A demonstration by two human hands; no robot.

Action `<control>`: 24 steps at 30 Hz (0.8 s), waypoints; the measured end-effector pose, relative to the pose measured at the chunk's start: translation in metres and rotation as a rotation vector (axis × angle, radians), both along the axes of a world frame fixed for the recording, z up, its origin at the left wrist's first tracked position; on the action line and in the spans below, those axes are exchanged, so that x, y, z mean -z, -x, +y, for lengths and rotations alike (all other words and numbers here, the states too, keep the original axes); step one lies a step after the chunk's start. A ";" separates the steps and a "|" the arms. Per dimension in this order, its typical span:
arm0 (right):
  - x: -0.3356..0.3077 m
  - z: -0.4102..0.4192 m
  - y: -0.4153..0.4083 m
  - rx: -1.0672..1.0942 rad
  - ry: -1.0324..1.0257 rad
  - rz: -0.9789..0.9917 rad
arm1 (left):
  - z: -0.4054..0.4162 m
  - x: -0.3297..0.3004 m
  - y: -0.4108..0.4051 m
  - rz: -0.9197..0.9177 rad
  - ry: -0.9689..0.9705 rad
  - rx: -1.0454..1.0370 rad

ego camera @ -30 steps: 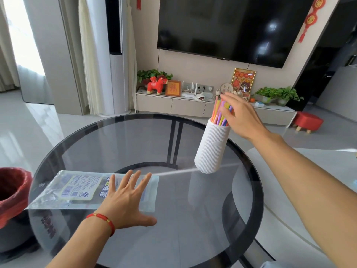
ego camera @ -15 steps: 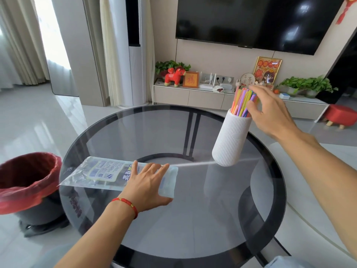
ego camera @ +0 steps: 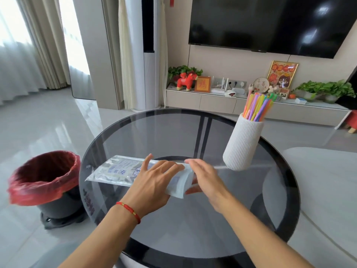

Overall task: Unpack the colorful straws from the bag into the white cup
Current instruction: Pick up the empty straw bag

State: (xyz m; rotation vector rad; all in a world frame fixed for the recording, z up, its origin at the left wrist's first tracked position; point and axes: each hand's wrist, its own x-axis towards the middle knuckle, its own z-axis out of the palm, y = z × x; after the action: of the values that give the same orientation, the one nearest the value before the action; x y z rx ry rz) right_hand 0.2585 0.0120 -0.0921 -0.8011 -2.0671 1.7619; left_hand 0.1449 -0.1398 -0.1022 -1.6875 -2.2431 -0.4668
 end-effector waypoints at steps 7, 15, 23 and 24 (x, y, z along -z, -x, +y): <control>-0.002 -0.053 0.068 -0.032 0.303 0.115 | -0.069 -0.010 0.032 -0.089 -0.092 -0.313; 0.022 -0.152 0.186 -0.046 0.274 0.122 | -0.169 -0.009 0.083 -0.830 -0.667 -0.742; 0.048 -0.242 0.258 -0.110 0.197 0.008 | -0.216 0.015 0.139 -1.287 -1.036 -0.851; 0.052 -0.248 0.267 -0.138 0.253 0.005 | -0.219 0.019 0.147 -1.309 -1.089 -0.848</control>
State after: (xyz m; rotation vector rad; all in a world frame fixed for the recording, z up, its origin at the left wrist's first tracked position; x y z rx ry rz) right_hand -0.0086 -0.2364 -0.1437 -0.7334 -1.9635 2.1289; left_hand -0.0022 -0.3590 -0.1212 0.3243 -2.1397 -2.3290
